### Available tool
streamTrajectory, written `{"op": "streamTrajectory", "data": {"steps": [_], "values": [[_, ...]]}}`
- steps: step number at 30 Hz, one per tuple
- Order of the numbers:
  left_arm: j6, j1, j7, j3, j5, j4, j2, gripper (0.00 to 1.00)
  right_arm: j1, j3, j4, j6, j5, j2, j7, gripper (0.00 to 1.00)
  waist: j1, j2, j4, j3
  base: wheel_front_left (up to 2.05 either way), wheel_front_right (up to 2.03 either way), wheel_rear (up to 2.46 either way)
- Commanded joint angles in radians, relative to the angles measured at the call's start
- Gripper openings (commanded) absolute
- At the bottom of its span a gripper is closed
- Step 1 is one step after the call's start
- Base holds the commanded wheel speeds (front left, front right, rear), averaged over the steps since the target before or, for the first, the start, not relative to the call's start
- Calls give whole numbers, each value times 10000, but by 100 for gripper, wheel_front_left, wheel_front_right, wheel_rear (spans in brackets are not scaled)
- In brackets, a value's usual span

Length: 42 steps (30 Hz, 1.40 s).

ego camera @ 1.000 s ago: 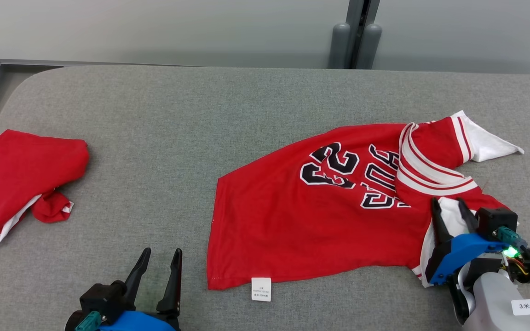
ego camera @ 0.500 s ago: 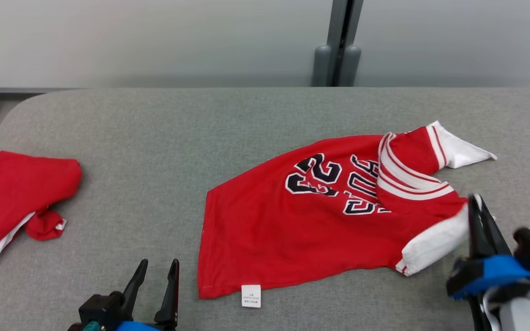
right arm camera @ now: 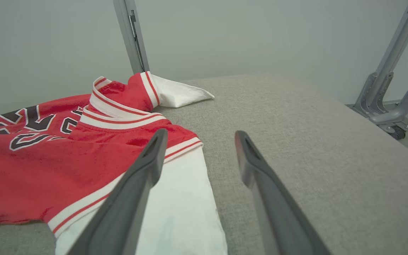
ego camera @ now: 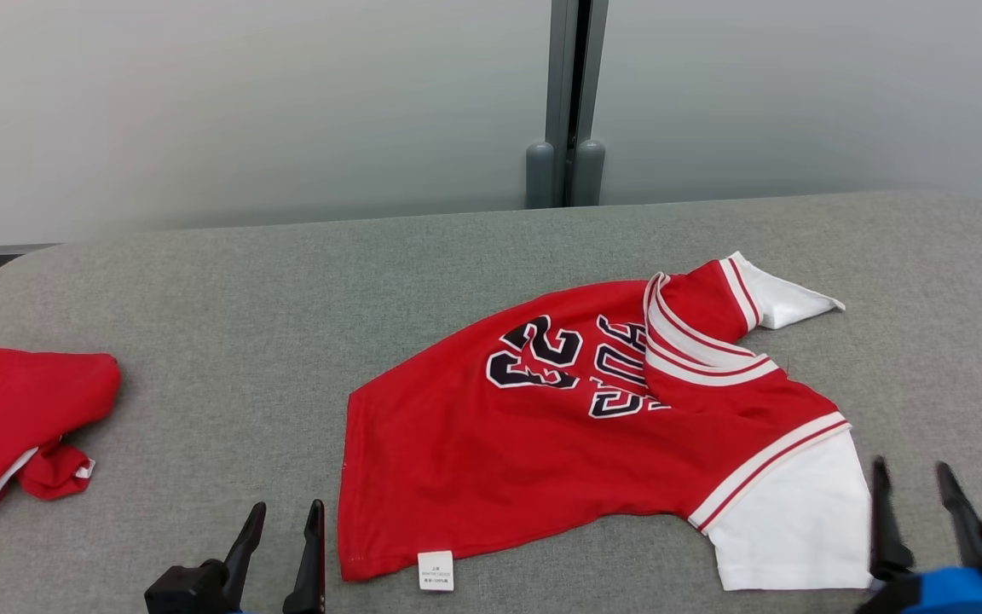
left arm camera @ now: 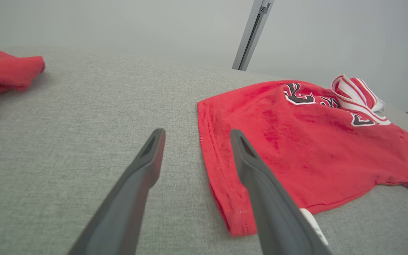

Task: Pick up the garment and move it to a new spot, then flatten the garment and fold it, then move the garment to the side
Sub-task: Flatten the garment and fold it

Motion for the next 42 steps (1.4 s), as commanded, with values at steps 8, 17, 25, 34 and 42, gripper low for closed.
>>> {"op": "streamTrajectory", "data": {"steps": [8,17,25,34,42], "values": [[-11,-141,-27,237,405,141,22,100,-1014,1613,453,1,-304,-9,-33,100,1,0,195,-120,0,0,0],[-11,-87,-27,680,842,221,-122,100,-1105,2597,970,1,74,-15,-34,100,1,0,402,-301,0,0,0],[-11,155,-27,702,1011,134,-256,100,-732,2723,1071,1,444,-12,-33,100,1,0,471,-480,0,0,0],[-11,199,-27,441,924,5,-420,100,-773,2796,1128,1,489,-13,-34,100,1,0,497,-453,0,0,0],[-11,-122,-27,-1166,-613,795,-193,100,-653,2601,1237,1,360,-13,-34,100,1,0,184,-100,0,0,0]]}}
